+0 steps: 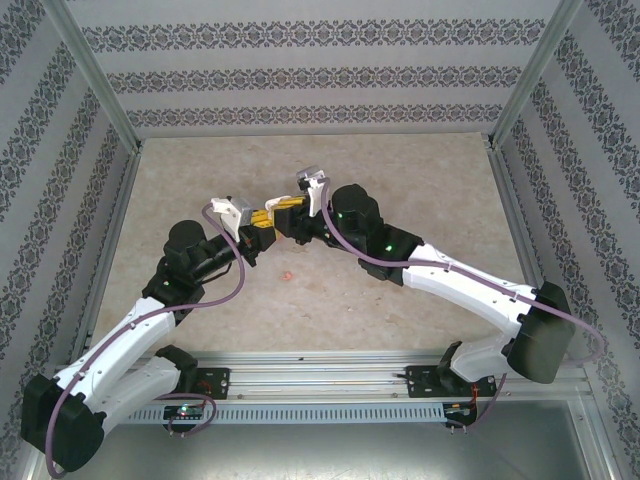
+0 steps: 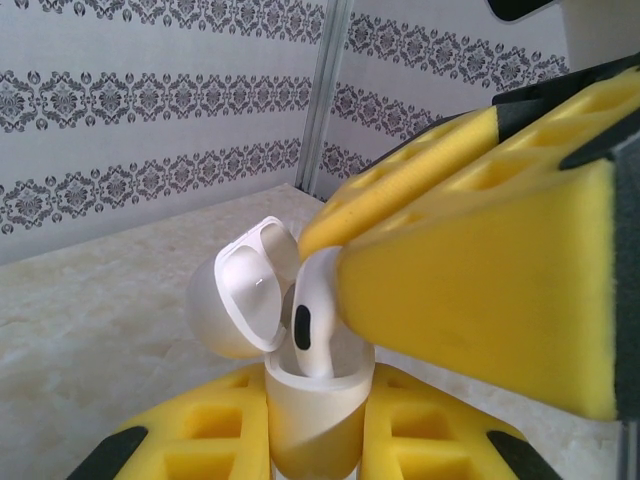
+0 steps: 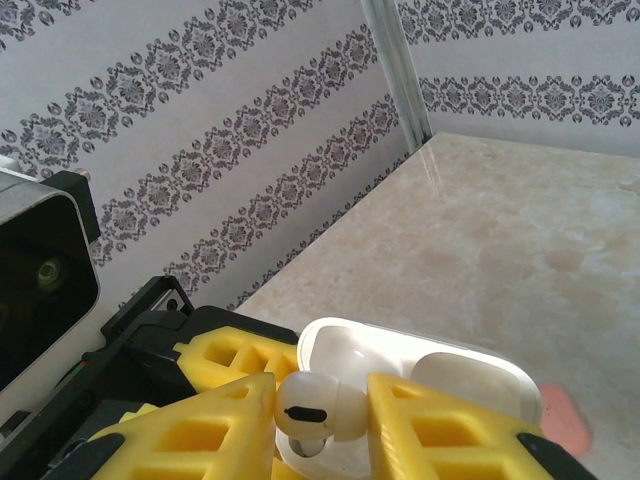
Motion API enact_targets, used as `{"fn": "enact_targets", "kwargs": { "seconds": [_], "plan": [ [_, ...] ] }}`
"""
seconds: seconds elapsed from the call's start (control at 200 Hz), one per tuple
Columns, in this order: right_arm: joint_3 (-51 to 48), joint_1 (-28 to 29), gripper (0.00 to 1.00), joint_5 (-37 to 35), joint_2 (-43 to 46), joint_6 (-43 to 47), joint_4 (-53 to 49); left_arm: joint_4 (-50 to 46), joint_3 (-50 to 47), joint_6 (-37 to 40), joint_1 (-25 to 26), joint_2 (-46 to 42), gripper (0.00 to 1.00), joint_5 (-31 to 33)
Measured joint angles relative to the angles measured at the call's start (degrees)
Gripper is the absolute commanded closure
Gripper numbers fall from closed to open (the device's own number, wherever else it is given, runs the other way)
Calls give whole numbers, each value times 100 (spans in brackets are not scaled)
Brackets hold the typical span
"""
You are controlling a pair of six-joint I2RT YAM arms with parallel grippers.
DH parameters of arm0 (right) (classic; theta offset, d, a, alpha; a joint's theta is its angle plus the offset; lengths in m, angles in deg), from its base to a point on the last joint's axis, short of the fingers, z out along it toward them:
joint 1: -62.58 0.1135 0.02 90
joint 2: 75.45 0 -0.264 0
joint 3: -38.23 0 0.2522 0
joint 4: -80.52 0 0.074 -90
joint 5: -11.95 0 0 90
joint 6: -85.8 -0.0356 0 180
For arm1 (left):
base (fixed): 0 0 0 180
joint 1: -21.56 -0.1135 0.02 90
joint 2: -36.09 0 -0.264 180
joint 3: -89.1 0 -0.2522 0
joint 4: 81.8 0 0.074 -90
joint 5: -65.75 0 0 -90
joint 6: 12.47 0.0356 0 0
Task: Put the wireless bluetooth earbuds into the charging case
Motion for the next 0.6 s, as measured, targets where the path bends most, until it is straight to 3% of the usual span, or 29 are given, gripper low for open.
{"fn": "enact_targets", "kwargs": {
  "seconds": [0.599],
  "plan": [
    [-267, 37, 63, -24, 212, 2, 133, -4, 0, -37, 37, 2, 100, -13]
  ]
}}
